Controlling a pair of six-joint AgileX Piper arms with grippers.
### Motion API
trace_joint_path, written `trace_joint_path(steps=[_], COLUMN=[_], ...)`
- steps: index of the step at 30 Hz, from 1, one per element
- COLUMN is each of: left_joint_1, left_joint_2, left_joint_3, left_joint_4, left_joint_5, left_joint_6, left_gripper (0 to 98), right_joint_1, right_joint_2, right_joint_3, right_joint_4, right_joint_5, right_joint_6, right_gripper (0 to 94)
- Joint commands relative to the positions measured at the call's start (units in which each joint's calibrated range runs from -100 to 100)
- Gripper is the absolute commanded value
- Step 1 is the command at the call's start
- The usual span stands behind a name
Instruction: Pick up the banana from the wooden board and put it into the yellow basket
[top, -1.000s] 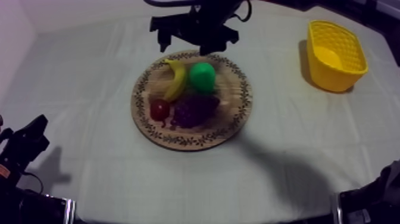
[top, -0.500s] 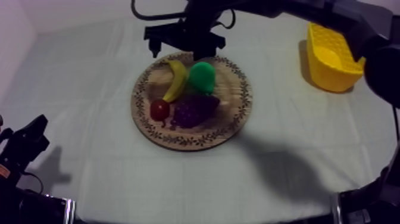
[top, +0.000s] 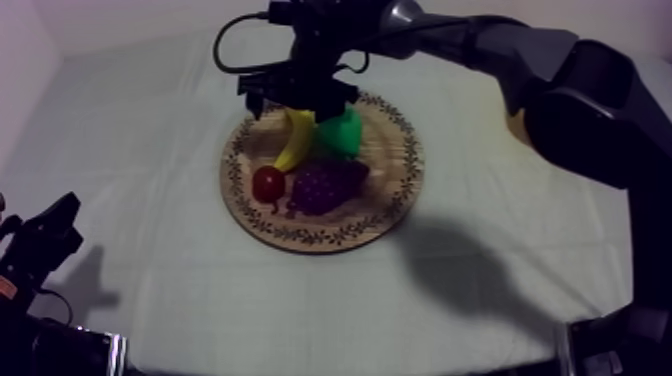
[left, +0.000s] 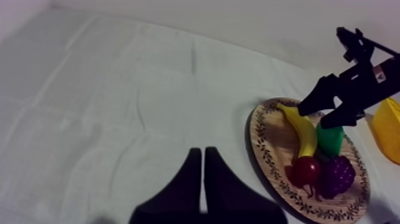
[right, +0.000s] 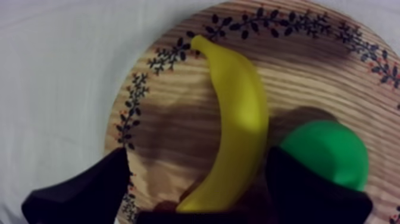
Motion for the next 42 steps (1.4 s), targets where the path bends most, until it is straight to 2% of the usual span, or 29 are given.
trace_joint_path(steps=[1, 9, 15, 23, 32, 42], left_joint_1=[0.0, 0.0, 0.0, 0.0, 0.0, 0.0], left_joint_2=[0.0, 0.0, 0.0, 0.0, 0.0, 0.0], left_joint_3=[0.0, 0.0, 0.0, 0.0, 0.0, 0.0], left_joint_4=[0.00, 0.00, 0.00, 0.00, 0.00, 0.00], left_joint_5=[0.1, 0.1, 0.1, 0.1, 0.1, 0.1], left_joint_6=[0.0, 0.0, 0.0, 0.0, 0.0, 0.0], left_gripper=[0.1, 0.1, 0.1, 0.1, 0.1, 0.1], right_joint_1=[0.2, 0.4, 0.5, 1.1, 0.9, 0.7], right_joint_2=[1.8, 6.8, 9.1, 9.8, 9.1, -1.8], right_joint_3=[-2.1, -7.3, -9.9, -9.7, -7.6, -0.5], right_joint_4=[0.3, 1.3, 1.5, 1.2, 1.5, 1.1], right_joint_5=[1.0, 3.4, 4.9, 4.7, 5.1, 5.4], right_joint_6=[-0.1, -0.2, 0.3, 1.2, 2.2, 3.0], right_gripper=[64.2, 61.2, 55.1, 39.6, 14.7, 9.0])
